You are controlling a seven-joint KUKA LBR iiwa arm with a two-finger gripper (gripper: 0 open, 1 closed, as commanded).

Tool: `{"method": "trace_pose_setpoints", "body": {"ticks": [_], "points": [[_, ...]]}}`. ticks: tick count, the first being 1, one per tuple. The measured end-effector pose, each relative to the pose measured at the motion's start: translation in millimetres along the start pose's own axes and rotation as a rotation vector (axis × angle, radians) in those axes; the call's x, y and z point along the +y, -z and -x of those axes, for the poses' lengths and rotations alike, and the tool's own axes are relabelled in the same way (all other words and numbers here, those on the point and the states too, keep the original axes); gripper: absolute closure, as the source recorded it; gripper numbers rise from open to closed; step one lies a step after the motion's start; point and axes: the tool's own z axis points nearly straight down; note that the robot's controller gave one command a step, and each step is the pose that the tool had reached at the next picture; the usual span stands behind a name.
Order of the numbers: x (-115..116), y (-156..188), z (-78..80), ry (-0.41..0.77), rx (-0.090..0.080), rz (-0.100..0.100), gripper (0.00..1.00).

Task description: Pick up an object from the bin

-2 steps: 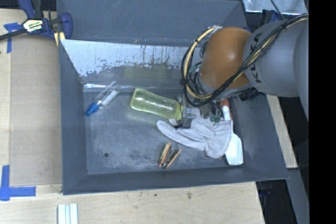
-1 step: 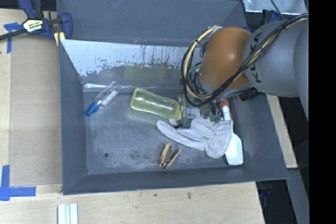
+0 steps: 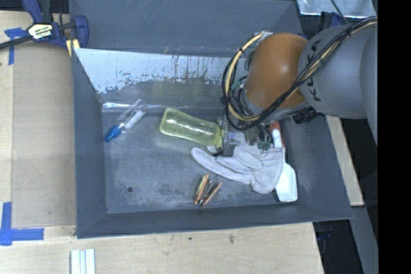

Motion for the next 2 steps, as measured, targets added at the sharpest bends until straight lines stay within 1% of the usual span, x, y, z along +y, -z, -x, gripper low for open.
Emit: {"method": "trace_pose_setpoints", "body": {"ticks": [1,2], "points": [[0,32,31.6,0.05,-0.013,-0.005,1.0],[-47,140,-15.7,0.054,-0.004,-0.004,1.0]]}}
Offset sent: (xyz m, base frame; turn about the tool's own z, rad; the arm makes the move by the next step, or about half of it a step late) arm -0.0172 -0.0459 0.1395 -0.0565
